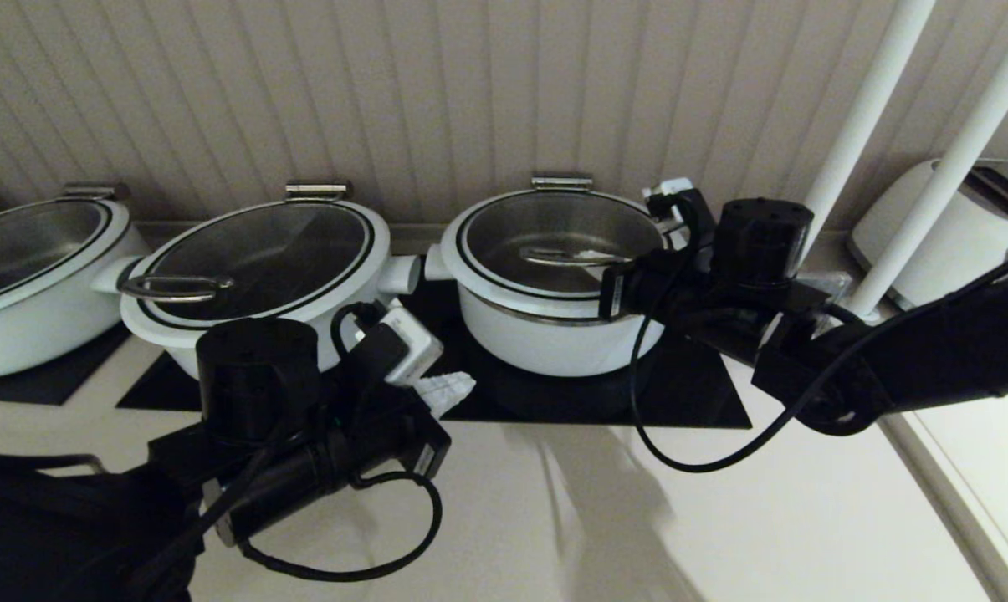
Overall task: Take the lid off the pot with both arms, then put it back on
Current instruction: Open the food pot lid a small opening with the right arm, then hold the pot lid with the left arm
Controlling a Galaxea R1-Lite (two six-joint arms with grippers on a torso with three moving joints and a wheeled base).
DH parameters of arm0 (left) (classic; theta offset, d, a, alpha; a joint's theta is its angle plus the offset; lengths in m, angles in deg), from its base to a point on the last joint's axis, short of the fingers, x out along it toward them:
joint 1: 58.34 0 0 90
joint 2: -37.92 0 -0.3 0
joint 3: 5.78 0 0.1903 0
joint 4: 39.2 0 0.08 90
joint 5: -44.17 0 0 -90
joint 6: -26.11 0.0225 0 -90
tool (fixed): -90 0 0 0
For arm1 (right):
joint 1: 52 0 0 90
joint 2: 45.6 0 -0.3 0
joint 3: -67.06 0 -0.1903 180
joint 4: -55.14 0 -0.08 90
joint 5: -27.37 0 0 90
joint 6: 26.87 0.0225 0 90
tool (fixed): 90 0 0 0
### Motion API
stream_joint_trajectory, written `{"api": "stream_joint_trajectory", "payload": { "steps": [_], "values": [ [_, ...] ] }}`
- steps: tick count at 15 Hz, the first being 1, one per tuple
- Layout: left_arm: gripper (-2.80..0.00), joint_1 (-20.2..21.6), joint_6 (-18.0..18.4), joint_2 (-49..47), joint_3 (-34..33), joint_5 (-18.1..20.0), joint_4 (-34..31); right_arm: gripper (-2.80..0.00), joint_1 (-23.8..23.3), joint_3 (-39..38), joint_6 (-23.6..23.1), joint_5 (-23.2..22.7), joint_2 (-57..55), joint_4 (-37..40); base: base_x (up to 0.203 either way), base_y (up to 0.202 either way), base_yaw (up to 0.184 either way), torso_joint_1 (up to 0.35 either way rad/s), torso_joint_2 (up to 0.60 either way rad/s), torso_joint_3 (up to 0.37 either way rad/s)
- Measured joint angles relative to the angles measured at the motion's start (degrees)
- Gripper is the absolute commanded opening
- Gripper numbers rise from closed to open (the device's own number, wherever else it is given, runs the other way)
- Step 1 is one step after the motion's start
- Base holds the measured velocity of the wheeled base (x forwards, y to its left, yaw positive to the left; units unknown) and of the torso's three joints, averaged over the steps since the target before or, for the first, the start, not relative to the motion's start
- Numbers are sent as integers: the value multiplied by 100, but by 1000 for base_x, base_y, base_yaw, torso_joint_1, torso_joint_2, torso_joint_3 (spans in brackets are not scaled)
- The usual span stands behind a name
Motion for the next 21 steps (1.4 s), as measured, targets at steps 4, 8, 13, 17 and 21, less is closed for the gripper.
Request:
{"api": "stream_joint_trajectory", "payload": {
  "steps": [4,8,13,17,21],
  "values": [
    [-280,0,-10,0,42,-1,5,-280,-5,13,-6,-2,1,2,0,0,0,0,0,0],
    [-280,0,-11,-11,253,0,11,-280,-6,101,-4,-1,23,13,0,0,0,0,0,0],
    [-280,0,-18,-20,297,-2,10,-280,-9,300,-3,-2,29,85,0,0,0,0,0,0],
    [-280,0,-18,-26,328,0,16,-280,-11,350,-4,0,29,77,0,0,0,0,0,0],
    [-280,0,-87,-28,440,-1,165,-280,-13,364,-4,-2,29,78,0,0,0,0,0,0]
  ]
}}
